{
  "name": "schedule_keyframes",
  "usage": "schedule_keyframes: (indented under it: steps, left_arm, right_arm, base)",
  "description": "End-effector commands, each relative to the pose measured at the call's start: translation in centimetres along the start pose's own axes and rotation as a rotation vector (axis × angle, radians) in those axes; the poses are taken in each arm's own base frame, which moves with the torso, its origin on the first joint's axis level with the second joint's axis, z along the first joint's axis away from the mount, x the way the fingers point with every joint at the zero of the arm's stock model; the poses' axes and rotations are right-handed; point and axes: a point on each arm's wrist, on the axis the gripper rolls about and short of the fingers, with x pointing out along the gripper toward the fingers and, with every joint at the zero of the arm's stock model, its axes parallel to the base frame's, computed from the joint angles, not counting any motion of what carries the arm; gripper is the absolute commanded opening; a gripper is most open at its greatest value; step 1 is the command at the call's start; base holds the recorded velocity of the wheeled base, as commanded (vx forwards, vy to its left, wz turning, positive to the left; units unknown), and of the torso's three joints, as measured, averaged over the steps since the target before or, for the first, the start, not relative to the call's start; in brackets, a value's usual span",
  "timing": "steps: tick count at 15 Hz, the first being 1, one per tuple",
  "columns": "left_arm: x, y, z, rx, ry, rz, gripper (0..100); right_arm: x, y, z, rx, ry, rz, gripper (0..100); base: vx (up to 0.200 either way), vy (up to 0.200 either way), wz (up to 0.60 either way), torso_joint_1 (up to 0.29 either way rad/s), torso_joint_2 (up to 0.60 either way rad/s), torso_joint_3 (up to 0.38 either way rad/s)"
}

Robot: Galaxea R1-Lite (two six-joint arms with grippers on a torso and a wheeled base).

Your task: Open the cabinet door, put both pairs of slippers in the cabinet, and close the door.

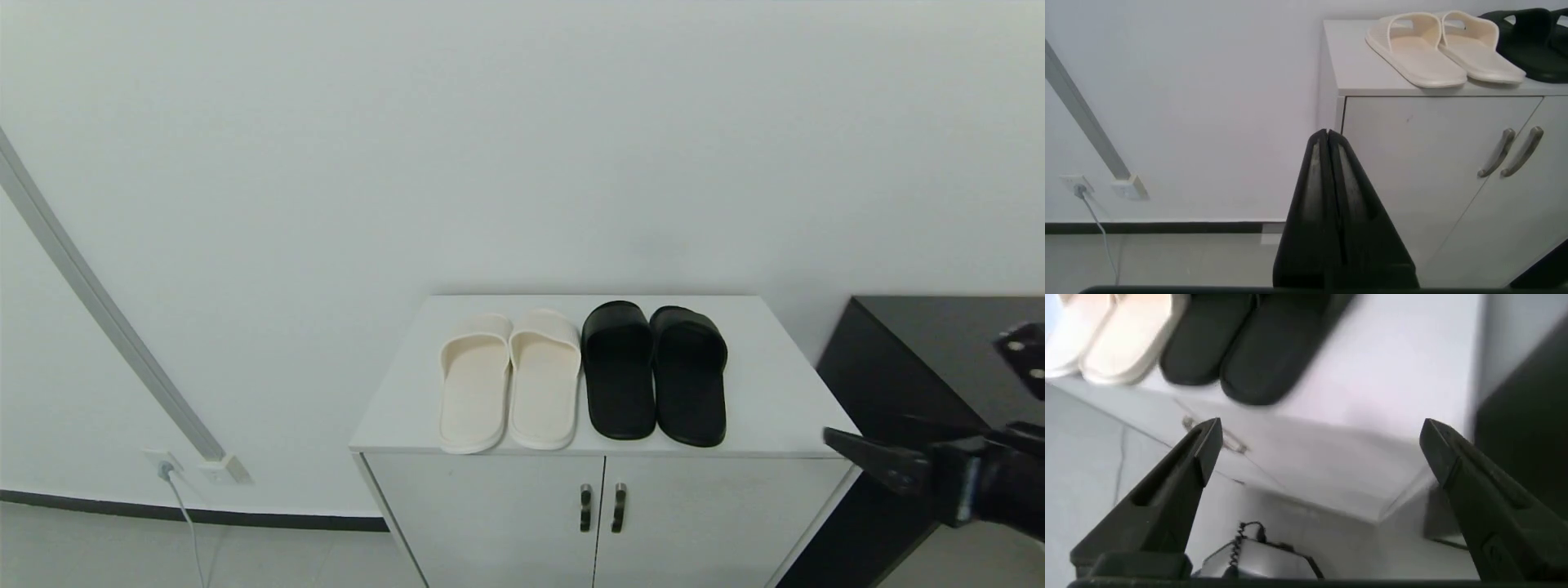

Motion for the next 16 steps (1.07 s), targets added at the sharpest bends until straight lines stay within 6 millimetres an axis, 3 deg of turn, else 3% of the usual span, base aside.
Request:
schedule_keyframes:
  steps: [1, 4, 7, 13, 16]
  left_arm:
    - [0.0, 0.0, 0.0, 0.0, 0.002, 0.001, 0]
    - [0.0, 0.0, 0.0, 0.0, 0.002, 0.001, 0]
    - [0.0, 0.0, 0.0, 0.0, 0.002, 0.001, 0]
    - [0.0, 0.0, 0.0, 0.001, 0.002, 0.001, 0]
    - [0.0, 0.0, 0.0, 0.0, 0.002, 0.001, 0]
  right_arm:
    - [5.5, 3.9, 1.1, -0.028, 0.051, 0.029, 100]
    - [8.0, 7.9, 2.1, -0.048, 0.03, 0.045, 100]
    - [10.4, 10.5, 2.2, -0.039, 0.011, -0.016, 100]
    - [16.5, 12.2, 0.8, -0.043, -0.04, -0.238, 100]
    - [19.7, 11.9, 0.4, -0.034, -0.074, -0.274, 100]
  base:
    - [0.0, 0.0, 0.0, 0.0, 0.0, 0.0]
    - [0.0, 0.0, 0.0, 0.0, 0.0, 0.0]
    - [0.0, 0.0, 0.0, 0.0, 0.0, 0.0]
    - [0.0, 0.0, 0.0, 0.0, 0.0, 0.0]
    - [0.0, 0.0, 0.0, 0.0, 0.0, 0.0]
